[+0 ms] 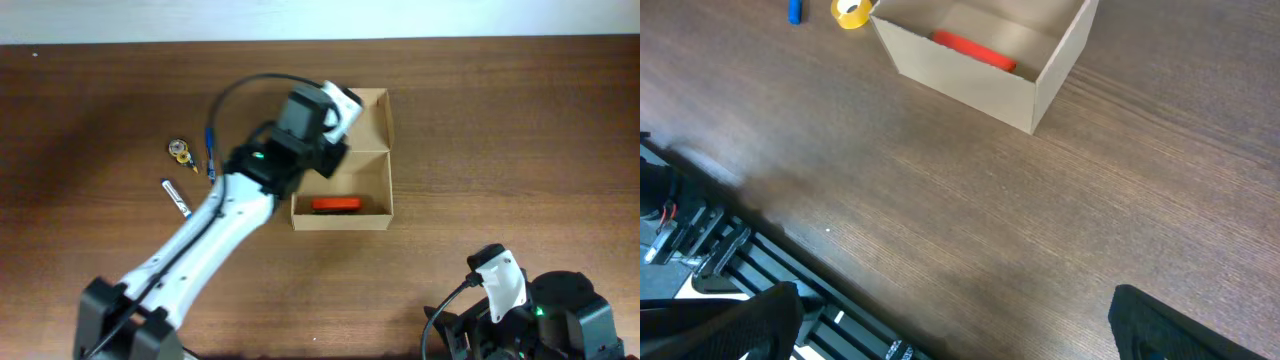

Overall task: Pack container
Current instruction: 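Carry the staple box into the box beside the stapler and release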

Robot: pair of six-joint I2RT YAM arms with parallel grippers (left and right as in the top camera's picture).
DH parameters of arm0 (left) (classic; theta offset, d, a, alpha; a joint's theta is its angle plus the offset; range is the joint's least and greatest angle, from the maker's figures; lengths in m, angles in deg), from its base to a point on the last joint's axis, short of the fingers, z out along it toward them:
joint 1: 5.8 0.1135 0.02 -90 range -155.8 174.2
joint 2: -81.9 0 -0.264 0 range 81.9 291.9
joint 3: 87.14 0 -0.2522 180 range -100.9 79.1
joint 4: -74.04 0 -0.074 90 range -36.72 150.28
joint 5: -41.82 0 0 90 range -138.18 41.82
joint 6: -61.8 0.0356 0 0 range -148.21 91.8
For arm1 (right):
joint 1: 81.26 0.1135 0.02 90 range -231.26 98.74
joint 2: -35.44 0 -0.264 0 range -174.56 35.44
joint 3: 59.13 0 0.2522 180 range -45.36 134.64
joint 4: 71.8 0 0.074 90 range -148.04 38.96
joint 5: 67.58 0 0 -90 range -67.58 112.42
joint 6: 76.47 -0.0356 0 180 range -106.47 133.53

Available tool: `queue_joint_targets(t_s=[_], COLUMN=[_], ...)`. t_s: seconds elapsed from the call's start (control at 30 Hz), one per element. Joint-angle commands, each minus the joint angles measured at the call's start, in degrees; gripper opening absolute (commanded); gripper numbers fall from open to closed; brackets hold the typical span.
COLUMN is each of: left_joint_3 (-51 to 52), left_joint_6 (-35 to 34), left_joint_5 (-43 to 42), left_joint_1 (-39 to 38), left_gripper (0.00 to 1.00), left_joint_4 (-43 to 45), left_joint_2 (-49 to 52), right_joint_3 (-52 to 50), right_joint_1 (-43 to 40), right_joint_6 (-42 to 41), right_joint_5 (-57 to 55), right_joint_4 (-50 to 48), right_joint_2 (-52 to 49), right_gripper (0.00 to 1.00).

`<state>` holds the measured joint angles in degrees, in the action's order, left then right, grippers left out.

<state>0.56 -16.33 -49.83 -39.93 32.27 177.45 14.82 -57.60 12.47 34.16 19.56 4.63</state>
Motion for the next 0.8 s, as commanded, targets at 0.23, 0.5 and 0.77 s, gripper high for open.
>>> queue_joint_targets(t_s=[0.23,0.5,0.77], left_joint_3=[0.13,0.11,0.11], left_joint_6=[22.69,25.94,25.88], left_joint_5=[-12.57,-14.69,-14.67], left_joint_1=[-5.92,-6.01,-6.01], left_gripper=[0.26,0.26,0.65], left_joint_4=[-5.9,-6.21,-5.44], left_joint_2=[8.72,10.64,10.62], right_joint_3=[0.02,0.02,0.02], right_joint_1=[-0.07,-0.07,-0.07], right_joint_6=[0.39,0.39,0.39], right_joint_5=[0.55,0.55,0.55], right_joint_4=[-0.24,-0.22,-0.22], right_joint_2=[0.11,0.11,0.11], right_gripper=[0.99,0.99,0.99])
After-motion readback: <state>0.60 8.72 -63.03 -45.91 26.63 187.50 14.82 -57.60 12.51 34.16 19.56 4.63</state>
